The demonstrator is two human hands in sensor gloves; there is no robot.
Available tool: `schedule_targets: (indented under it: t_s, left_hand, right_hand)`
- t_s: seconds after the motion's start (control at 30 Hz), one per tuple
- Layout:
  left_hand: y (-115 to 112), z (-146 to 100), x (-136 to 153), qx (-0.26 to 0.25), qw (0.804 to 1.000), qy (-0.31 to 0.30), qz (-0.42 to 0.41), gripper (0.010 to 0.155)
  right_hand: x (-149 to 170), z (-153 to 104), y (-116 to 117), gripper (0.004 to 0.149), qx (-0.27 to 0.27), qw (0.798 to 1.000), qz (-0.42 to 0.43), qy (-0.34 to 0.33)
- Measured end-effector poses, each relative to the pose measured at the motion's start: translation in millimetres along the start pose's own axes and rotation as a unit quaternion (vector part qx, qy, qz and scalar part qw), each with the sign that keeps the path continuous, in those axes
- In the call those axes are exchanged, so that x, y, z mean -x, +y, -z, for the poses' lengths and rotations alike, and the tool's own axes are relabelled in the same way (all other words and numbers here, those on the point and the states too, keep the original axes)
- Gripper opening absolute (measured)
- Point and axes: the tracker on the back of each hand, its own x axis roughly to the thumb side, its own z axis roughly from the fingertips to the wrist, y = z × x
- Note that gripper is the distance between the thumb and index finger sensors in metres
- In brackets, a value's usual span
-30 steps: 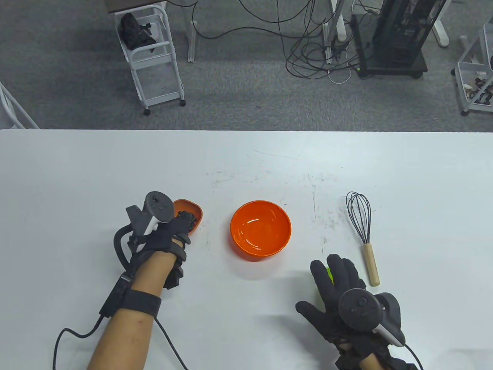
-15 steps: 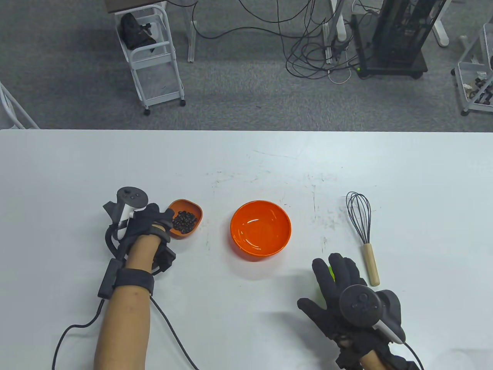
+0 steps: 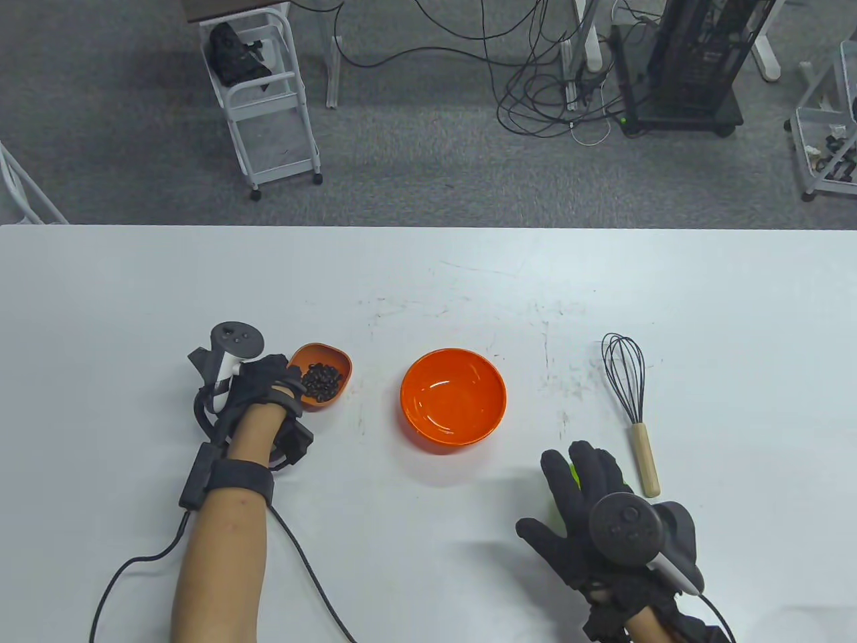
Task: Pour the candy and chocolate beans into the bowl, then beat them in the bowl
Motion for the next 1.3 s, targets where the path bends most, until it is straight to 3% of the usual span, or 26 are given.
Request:
schedule_targets:
  t_s: [0.2,0.47,0.73,0.97,1.3]
  left_hand:
    - [7,-11,-13,-0.036,0.999,-0.024,0.008,0.046]
    - [11,-57,-71,-0.053,0.992,-0.103,0.040,0.044]
    - [-16,-89,-128,-0.042,0.985,-0.152,0.064,0.043]
    - [-46,-95,-154,-0.041,0.979,-0.166,0.114,0.042]
    - [-58,-95,-158,-0.058,0.971,-0.175,0.152,0.042]
  right_hand:
    - [1,1,0,0.094,-0.001,1.000,0.002,0.000]
    - [0,-1,-1,0.094,0.004,1.000,0.007,-0.004]
    - [1,-5,-5,0.094,0.019,1.000,0.012,-0.007]
    - [6,-3,-6,0.094,0.019,1.000,0.014,0.000]
    - [5,-4,-5,0.094,0.016,1.000,0.012,-0.003]
